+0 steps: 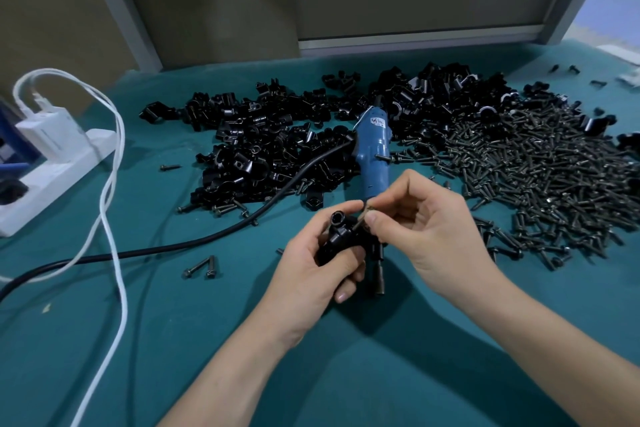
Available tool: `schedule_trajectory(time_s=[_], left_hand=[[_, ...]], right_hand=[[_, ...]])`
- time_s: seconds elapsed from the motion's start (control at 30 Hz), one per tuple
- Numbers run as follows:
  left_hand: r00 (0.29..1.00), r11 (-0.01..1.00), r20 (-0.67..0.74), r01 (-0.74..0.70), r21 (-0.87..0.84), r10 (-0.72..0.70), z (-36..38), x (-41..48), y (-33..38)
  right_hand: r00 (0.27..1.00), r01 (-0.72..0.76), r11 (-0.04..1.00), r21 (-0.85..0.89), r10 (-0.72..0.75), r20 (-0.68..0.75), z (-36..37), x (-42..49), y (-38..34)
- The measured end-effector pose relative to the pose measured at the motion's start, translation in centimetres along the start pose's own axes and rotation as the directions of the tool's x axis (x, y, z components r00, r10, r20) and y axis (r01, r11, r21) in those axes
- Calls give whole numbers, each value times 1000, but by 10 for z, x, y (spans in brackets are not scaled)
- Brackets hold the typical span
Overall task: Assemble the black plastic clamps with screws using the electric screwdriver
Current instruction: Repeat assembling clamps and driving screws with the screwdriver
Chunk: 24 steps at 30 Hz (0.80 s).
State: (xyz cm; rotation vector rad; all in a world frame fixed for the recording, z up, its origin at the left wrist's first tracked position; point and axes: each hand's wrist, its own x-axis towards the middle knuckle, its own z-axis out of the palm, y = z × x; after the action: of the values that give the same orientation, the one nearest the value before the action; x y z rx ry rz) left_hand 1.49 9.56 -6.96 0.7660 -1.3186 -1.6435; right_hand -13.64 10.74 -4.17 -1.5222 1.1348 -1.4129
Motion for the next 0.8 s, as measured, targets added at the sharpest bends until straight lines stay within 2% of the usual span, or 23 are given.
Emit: schedule_trajectory(time_s=[0.13, 0.27, 0.47, 0.63, 0.8], left_hand=[[999, 1000, 37, 3, 1, -3, 1, -1, 1], [999, 999, 5, -33, 43, 33, 2, -2, 0], [989, 973, -48, -126, 191, 138, 3, -3, -3], [988, 961, -67, -120, 251, 141, 0, -4, -5], [986, 941, -88, -109, 319, 145, 0, -5, -5]], right_hand=[[1000, -23, 1000, 7, 23, -21, -2, 0, 1], [1000, -15, 999, -38, 14, -19, -3, 0, -1], [998, -55, 996, -65, 56, 1, -5, 0, -3], [989, -147, 984, -102, 144, -33, -7, -1, 1], [991, -134, 982, -137, 129, -41, -5, -2, 0]])
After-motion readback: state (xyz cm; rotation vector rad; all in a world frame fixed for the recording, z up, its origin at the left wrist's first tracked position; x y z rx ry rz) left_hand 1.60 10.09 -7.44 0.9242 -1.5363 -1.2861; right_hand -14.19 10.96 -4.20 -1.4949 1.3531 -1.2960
